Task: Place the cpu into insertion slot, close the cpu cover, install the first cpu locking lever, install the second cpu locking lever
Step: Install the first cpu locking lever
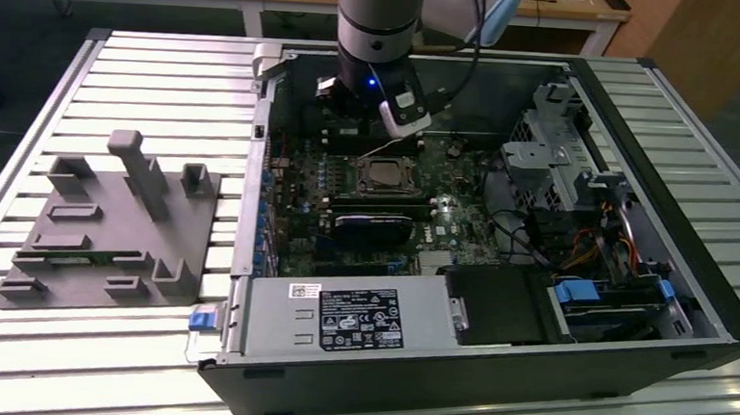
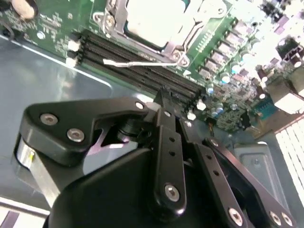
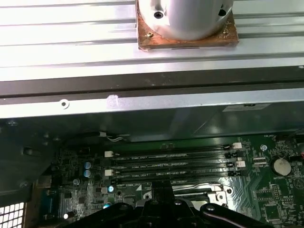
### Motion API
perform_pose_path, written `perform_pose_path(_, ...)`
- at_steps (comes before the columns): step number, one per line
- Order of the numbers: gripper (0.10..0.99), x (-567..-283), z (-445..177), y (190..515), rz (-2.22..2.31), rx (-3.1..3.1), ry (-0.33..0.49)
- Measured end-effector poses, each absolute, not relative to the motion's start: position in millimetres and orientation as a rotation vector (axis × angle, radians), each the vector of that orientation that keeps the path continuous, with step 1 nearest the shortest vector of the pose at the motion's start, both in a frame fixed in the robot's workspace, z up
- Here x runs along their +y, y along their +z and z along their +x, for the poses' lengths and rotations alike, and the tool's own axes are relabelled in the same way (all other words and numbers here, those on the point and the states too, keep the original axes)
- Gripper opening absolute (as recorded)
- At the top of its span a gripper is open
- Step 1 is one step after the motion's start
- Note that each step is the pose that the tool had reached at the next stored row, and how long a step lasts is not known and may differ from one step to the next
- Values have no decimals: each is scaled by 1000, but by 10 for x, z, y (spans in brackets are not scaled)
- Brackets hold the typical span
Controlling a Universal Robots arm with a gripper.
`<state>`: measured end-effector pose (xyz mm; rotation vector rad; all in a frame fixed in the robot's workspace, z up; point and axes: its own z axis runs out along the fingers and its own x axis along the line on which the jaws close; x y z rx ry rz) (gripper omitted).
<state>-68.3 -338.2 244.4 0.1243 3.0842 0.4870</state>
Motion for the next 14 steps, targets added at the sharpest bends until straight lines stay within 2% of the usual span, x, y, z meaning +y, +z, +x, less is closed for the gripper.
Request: perform_pose_path(14, 106, -3381, -679, 2409, 185, 3017, 452)
